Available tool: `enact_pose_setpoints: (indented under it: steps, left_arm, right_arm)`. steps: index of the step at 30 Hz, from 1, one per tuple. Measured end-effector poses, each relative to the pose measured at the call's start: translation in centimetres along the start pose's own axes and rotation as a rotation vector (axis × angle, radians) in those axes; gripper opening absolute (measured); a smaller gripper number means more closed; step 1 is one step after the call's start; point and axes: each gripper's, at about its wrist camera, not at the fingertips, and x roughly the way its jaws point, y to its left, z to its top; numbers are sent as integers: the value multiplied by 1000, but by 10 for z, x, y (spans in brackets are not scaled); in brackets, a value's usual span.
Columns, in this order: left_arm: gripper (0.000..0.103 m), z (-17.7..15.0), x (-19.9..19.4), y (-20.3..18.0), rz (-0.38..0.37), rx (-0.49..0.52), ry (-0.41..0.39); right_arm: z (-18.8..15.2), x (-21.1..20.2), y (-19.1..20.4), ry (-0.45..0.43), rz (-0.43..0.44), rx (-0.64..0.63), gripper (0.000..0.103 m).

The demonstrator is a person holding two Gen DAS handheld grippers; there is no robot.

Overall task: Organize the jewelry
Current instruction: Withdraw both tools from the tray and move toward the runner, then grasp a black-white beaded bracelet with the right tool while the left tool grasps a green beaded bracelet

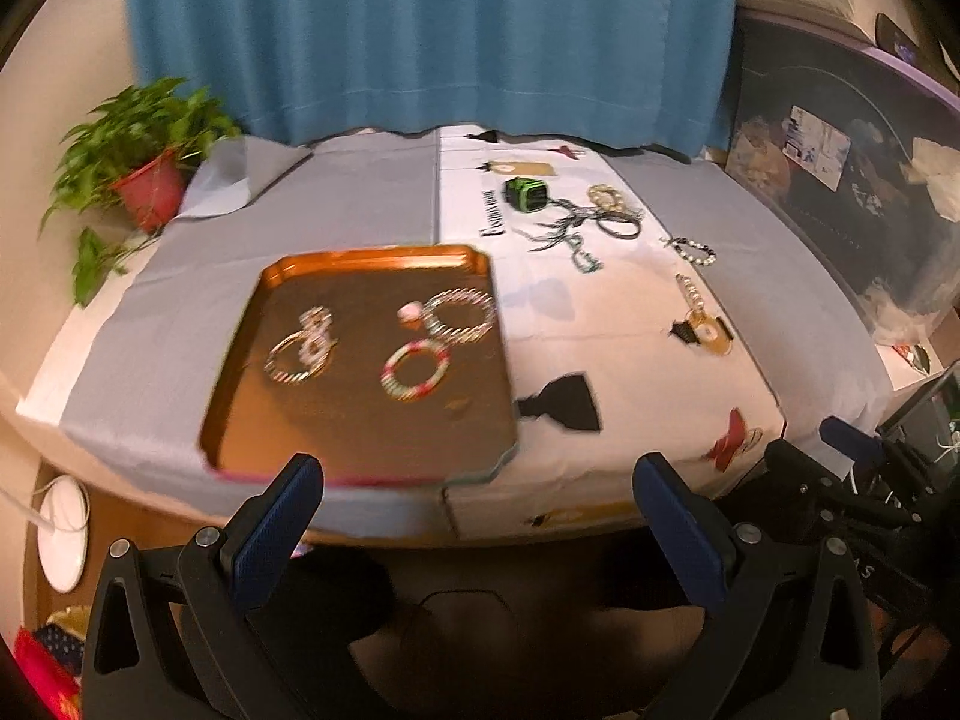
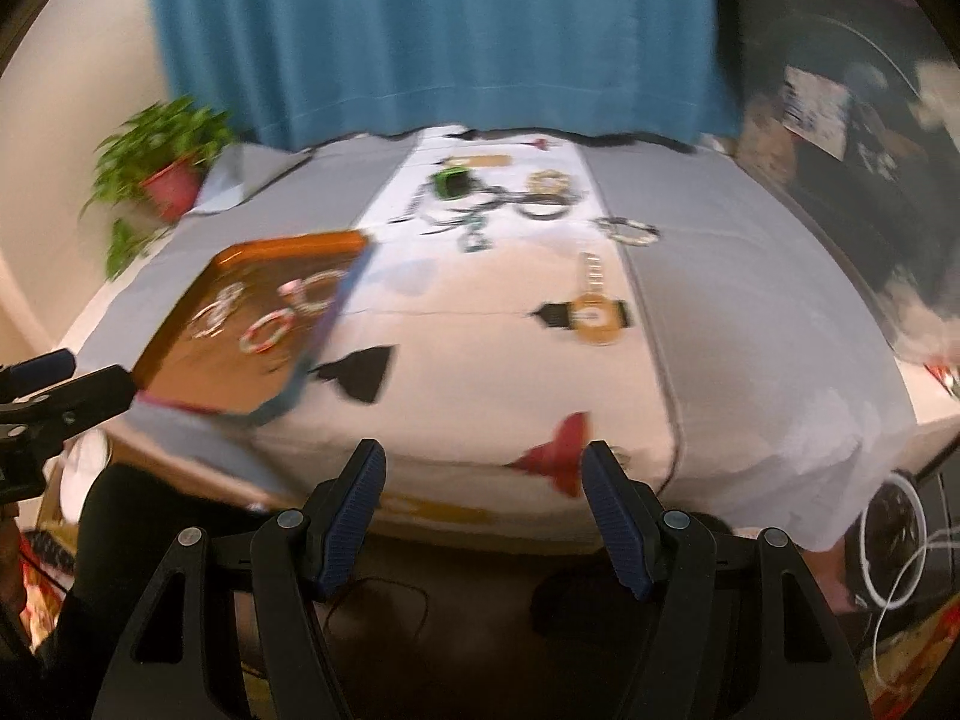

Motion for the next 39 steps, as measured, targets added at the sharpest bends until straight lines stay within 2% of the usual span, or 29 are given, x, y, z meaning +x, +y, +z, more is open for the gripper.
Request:
enact_pose_setpoints:
  steps: [7, 11, 16, 20, 25, 31, 33, 35, 39]
  left_arm:
    - [102, 56, 47, -29, -36, -4, -3]
    - [102, 89, 84, -45, -53, -1, 3]
    - [102, 126, 147, -63, -56, 8, 48]
    - [102, 144, 193, -73, -64, 18, 115]
    - [102, 158, 243, -78, -61, 8, 178]
    - [102, 163, 289, -72, -56, -35, 249]
    - [102, 160, 291, -72, -39, -33, 217]
    - [102, 158, 292, -76, -31, -5, 192]
    - [102, 155, 292, -82, -16, 46, 179]
  right_arm:
    - [27, 30, -58, 0, -70, 92, 69]
    - [56, 55, -85, -17, -99, 109, 69]
    - [97, 96, -115, -35, -108, 141, 69]
    - [132, 141, -131, -20, -110, 146, 69]
    - [163, 193, -140, 17, -109, 132, 69]
    - [181, 245, -154, 64, -161, 138, 69]
    - [181, 255, -158, 50, -206, 123, 71]
    - [182, 259, -159, 53, -206, 119, 78]
    - [183, 263, -159, 58, -205, 114, 81]
